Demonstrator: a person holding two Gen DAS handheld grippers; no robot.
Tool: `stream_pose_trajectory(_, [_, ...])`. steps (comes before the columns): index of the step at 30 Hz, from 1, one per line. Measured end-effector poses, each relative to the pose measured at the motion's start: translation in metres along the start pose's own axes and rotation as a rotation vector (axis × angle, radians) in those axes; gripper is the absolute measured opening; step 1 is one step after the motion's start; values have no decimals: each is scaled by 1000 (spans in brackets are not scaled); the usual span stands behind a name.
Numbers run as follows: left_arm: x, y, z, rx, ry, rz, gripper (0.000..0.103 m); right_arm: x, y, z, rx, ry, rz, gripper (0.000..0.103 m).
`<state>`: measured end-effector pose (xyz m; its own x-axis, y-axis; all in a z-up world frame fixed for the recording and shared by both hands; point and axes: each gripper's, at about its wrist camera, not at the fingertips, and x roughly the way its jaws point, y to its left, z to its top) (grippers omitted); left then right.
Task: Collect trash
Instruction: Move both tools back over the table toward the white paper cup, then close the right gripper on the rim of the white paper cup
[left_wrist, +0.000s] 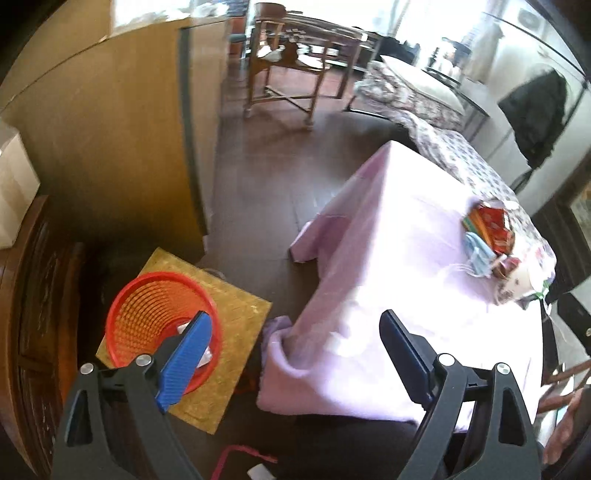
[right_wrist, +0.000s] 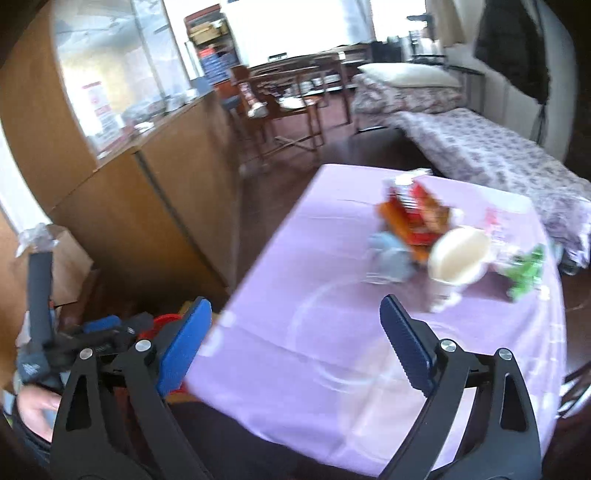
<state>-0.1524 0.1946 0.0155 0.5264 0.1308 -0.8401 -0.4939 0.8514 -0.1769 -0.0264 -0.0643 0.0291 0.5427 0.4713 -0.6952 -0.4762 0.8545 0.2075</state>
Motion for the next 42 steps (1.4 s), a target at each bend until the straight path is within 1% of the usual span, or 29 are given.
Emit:
stream_pose_trajectory(4, [3,-31,2,38,-1,-20,90,-6,-36,-5,37,-15,-50,89])
stream_pose_trajectory(8, [8,-61,4,74,-6,-41,90,-6,-62,-8,71,-20,-82,89])
stream_pose_trajectory(13, [20,-93,9,115,-14,-66,90,-4,-88,-7,82,-23,-138,89])
stream_pose_trajectory(18, [43,-129,17,118,-3,-87,90,5,-105,-3,80,-14,-188,89])
stream_pose_trajectory(20, [52,-140,21,117,0,-97,90,10,-115,-5,96,-18,-190,89])
stream_pose_trajectory(23, [66,-159,26,121,17,-102,90,20,-128,-10,130,-19,-160,89])
stream_pose_trajectory(25, [76,-170,29,122,27,-109,90,31,-136,-14,131,-19,-171,89])
stream_pose_trajectory(27, [85,-179,29,129,27,-112,90,39,-139,-14,140,-1,-173,89])
stream_pose_trajectory(29, [92,-183,27,134,22,-112,90,45,-139,-12,146,9,-135,89])
stream_pose_trajectory(30, [96,-184,26,136,21,-112,90,49,-136,-11,135,10,-129,89])
stream_pose_trajectory(33, [107,-181,25,142,55,-110,90,61,-127,-8,102,27,-134,89])
stream_pose_trajectory(35, [111,-174,27,113,75,-127,90,67,-122,-6,96,37,-131,89])
stream_pose_trajectory(37, [109,-169,27,98,51,-113,90,74,-117,-4,87,36,-139,89])
stream_pose_trajectory(39, [106,-167,29,98,27,-103,90,82,-114,-2,83,42,-170,86])
stream_pose_trajectory(42, [106,-163,29,78,33,-118,91,87,-112,-2,98,46,-183,77])
